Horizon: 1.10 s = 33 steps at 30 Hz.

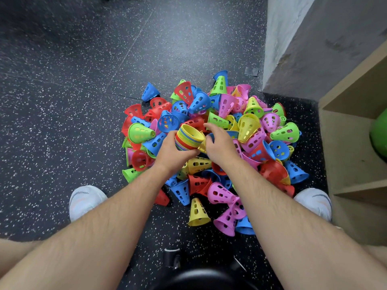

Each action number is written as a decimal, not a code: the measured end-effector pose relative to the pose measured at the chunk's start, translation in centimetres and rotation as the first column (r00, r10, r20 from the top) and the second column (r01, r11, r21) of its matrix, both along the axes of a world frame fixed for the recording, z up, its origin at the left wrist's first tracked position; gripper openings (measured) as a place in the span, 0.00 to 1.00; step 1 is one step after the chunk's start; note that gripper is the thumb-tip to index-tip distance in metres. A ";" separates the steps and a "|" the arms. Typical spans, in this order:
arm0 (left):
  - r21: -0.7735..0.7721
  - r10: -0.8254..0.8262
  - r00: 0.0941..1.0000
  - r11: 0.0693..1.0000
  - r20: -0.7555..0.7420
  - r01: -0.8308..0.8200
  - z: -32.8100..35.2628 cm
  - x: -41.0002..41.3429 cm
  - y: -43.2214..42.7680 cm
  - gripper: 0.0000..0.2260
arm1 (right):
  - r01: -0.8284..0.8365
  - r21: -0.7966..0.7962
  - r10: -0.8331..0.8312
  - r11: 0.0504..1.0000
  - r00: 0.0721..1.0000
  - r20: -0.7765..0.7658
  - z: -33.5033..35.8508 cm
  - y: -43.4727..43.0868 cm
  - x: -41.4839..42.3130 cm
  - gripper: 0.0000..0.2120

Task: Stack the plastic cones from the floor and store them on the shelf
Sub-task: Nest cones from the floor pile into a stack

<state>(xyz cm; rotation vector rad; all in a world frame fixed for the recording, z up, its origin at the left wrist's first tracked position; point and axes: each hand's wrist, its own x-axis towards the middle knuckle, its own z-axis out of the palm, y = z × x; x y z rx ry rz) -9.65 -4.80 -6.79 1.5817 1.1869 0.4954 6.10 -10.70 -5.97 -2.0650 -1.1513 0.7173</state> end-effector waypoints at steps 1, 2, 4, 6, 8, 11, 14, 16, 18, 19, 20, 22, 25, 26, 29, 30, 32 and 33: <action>0.000 0.001 1.000 1.000 0.000 -0.001 0.0 0.1 0.1 0.27 | -0.070 -0.048 0.073 0.996 0.995 0.065 -0.7 0.6 0.2 0.22; 0.000 0.003 1.000 1.000 0.004 -0.003 0.1 0.1 0.2 0.27 | -0.132 -0.103 0.144 0.986 0.983 0.116 -1.2 1.1 0.3 0.25; -0.004 0.007 1.000 1.000 0.019 -0.007 0.1 0.1 0.4 0.26 | -0.207 -0.229 0.251 0.951 0.950 0.187 -1.8 1.9 0.4 0.29; -0.011 0.015 0.999 1.000 0.032 -0.015 0.2 -0.1 0.6 0.26 | -0.221 -0.309 0.296 0.925 0.929 0.223 -2.0 2.5 0.5 0.30; -0.014 0.022 0.999 1.000 0.041 -0.021 0.2 -0.5 0.7 0.26 | -0.204 -0.313 0.287 0.928 0.925 0.249 -2.4 2.8 0.6 0.26; -0.016 0.033 0.999 0.999 0.029 -0.033 -0.1 -0.9 0.9 0.27 | -0.147 -0.210 0.194 0.967 0.955 0.226 -2.8 2.8 0.9 0.12; -0.009 0.034 0.999 0.999 0.016 -0.034 -0.2 -1.1 1.1 0.27 | -0.093 -0.111 0.112 0.989 0.976 0.185 -2.2 2.1 1.4 0.06; -0.004 0.032 0.999 0.999 -0.001 -0.032 -0.3 -1.1 1.1 0.27 | -0.044 -0.046 0.051 0.998 0.985 0.165 -1.5 1.5 1.9 0.06; -0.005 0.020 1.000 1.000 -0.015 -0.020 -0.3 -1.1 1.0 0.29 | 0.033 0.049 -0.039 0.998 0.991 0.125 -0.7 0.9 2.4 0.06; -0.008 0.015 1.000 1.000 -0.021 -0.015 -0.2 -1.0 1.0 0.29 | 0.076 0.101 -0.087 0.992 0.991 0.100 -0.3 0.6 2.7 0.06; -0.009 0.006 1.000 1.000 -0.019 -0.006 -0.1 -0.9 0.8 0.30 | 0.120 0.141 -0.132 0.983 0.989 0.074 0.2 0.4 2.8 0.06; -0.014 -0.011 1.000 1.000 -0.022 0.011 0.1 -0.7 0.6 0.29 | 0.209 0.191 -0.218 0.959 0.976 0.029 1.1 -0.1 3.0 0.05; -0.006 -0.040 0.998 0.999 -0.047 0.039 0.1 -0.3 0.3 0.28 | 0.286 0.275 -0.292 0.918 0.956 -0.021 1.9 -0.6 2.9 0.04; 0.000 -0.049 0.997 0.999 -0.060 0.049 0.2 -0.2 0.2 0.29 | 0.288 0.302 -0.293 0.909 0.956 -0.030 2.1 -0.8 2.7 0.04; 0.011 -0.069 0.995 0.997 -0.073 0.070 0.5 0.5 -0.1 0.30 | 0.223 0.328 -0.227 0.918 0.974 -0.027 2.7 -1.6 1.8 0.03; 0.017 -0.074 0.995 0.997 -0.069 0.075 0.8 0.7 -0.2 0.30 | 0.193 0.325 -0.199 0.926 0.980 -0.015 2.7 -1.9 1.4 0.03; 0.027 -0.074 0.996 0.997 -0.057 0.076 1.1 1.4 -0.4 0.31 | 0.150 0.299 -0.158 0.942 0.987 0.003 2.6 -2.6 0.6 0.04; 0.030 -0.071 0.996 0.997 -0.051 0.073 1.1 1.7 -0.5 0.31 | 0.136 0.277 -0.139 0.951 0.990 -0.007 2.4 -3.0 0.2 0.04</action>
